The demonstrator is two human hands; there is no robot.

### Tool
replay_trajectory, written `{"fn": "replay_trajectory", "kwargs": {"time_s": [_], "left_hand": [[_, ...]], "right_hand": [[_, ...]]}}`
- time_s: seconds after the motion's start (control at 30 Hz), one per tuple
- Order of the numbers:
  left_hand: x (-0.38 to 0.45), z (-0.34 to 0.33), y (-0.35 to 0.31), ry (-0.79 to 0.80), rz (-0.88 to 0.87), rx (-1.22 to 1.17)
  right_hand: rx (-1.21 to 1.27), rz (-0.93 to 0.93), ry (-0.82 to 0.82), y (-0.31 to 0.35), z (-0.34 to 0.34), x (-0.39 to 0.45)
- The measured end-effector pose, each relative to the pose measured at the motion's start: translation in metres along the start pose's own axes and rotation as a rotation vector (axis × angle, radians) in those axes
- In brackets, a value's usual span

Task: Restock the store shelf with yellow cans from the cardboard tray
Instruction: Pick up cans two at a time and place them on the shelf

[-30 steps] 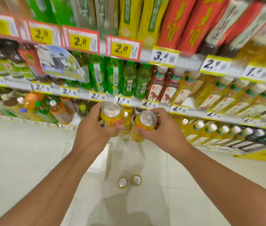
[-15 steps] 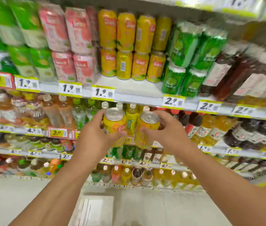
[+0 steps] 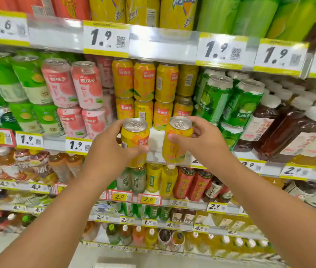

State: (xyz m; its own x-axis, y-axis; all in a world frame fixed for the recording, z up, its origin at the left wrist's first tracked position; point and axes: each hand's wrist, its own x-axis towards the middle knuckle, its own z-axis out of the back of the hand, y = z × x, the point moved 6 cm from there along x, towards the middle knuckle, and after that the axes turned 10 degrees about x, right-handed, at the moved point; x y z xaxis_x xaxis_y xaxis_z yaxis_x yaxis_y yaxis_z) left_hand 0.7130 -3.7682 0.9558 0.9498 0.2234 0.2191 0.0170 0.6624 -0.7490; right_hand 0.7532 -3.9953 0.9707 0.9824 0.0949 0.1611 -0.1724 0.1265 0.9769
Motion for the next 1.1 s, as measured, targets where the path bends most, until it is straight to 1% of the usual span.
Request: {"fn": "replay_trajectory", "kwargs": {"time_s": [0.13, 0.27, 0.43, 0.53, 0.7, 0.87, 1.1], "left_hand": [[0.019, 0.001, -0.010, 0.008, -0.027, -0.024], [0.037, 0.002, -0.014, 0.026, -0.058, -0.018], [0.056, 0.005, -0.006, 0.062, -0.106, -0.026], [0.064, 0.007, -0.003, 0.118, -0.127, -0.041], [0.078, 0.012, -0.005, 0.212, -0.187, -0.119], [0.094, 0.013, 0.004, 0.196, -0.203, -0.096], [0.107, 0.012, 0.014, 0.229, -0.260, -0.052]], "right_hand": [[-0.019, 0.001, -0.030, 0.011, 0.000, 0.024], [-0.029, 0.001, -0.098, 0.017, -0.002, 0.038], [-0.092, 0.012, -0.236, 0.020, -0.011, 0.045], [-0.180, 0.004, -0.325, 0.027, -0.016, 0.046], [-0.183, 0.004, -0.465, 0.036, -0.021, 0.054], [-0.212, -0.011, -0.625, 0.042, -0.023, 0.061], [-0.152, 0.005, -0.756, 0.043, -0.031, 0.070]]}}
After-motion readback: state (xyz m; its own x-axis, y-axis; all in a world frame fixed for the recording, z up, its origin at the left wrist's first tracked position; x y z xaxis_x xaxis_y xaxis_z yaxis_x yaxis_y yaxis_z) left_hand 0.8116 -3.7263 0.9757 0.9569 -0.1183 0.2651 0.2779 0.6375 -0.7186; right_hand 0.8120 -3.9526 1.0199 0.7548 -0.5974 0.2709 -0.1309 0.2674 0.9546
